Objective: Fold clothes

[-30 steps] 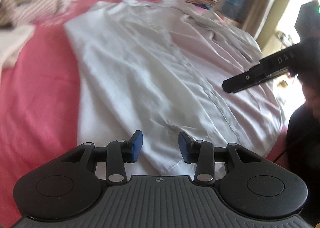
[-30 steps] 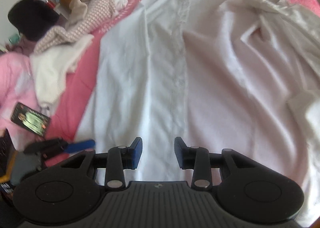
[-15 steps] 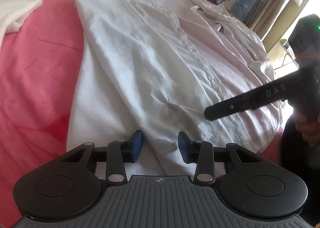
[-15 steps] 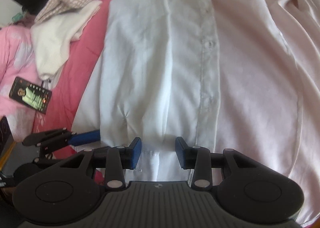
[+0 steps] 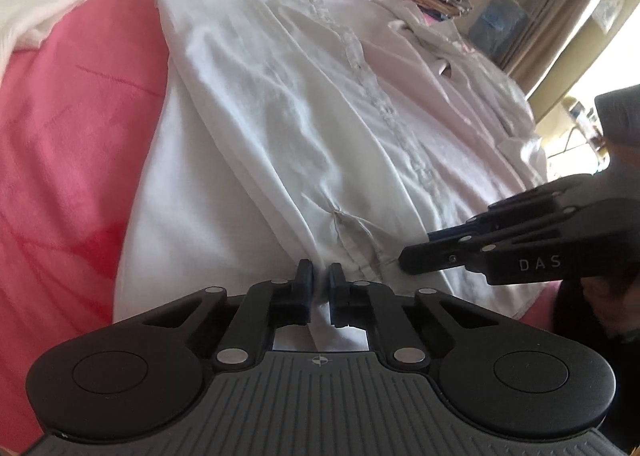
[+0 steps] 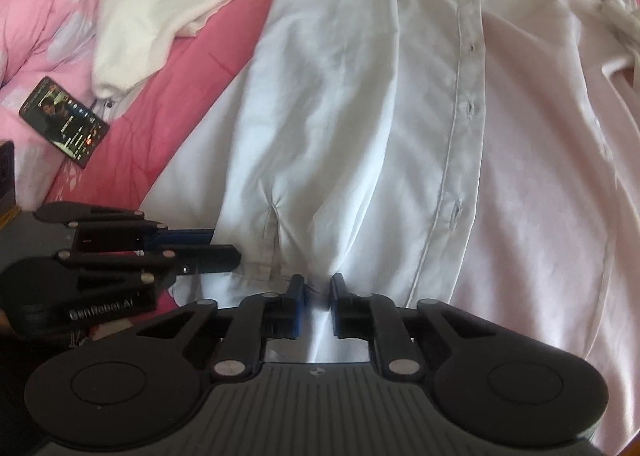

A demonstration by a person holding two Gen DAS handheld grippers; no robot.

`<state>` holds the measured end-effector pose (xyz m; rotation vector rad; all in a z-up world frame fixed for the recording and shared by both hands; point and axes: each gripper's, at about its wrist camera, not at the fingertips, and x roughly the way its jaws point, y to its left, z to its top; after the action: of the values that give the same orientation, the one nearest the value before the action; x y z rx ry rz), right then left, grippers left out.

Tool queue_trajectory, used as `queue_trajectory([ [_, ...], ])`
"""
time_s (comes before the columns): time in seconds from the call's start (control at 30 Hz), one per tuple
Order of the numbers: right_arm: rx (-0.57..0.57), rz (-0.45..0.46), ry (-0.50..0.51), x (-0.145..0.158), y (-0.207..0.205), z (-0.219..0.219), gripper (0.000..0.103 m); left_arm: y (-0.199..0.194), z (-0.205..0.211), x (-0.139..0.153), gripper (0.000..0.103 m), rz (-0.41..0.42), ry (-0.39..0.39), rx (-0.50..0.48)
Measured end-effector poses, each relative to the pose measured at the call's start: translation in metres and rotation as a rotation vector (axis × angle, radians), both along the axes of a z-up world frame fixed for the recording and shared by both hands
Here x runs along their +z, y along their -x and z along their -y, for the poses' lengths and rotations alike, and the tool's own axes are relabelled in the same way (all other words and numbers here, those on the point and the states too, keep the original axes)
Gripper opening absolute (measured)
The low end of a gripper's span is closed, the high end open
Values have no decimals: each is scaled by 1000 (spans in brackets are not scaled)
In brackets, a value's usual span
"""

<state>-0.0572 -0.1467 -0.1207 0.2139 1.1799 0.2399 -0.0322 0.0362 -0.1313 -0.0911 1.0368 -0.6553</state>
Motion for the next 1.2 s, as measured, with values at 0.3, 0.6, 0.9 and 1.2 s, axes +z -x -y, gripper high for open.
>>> queue_trajectory([
  [0.3,-108,-8,-81,7,4,29,18,-3,-1,8,37,10,-48,-16],
  [0.6,-500,235,57,74,19,161,46,-25,0,49,46,215,-80,-40],
  [0.9,-533,306,354,64,-40,228,47,-57,74,51,46,289,-55,-173],
  [1.2,-411,341,557,18,-141,218,48,-63,98,39,46,246,-21,-211],
])
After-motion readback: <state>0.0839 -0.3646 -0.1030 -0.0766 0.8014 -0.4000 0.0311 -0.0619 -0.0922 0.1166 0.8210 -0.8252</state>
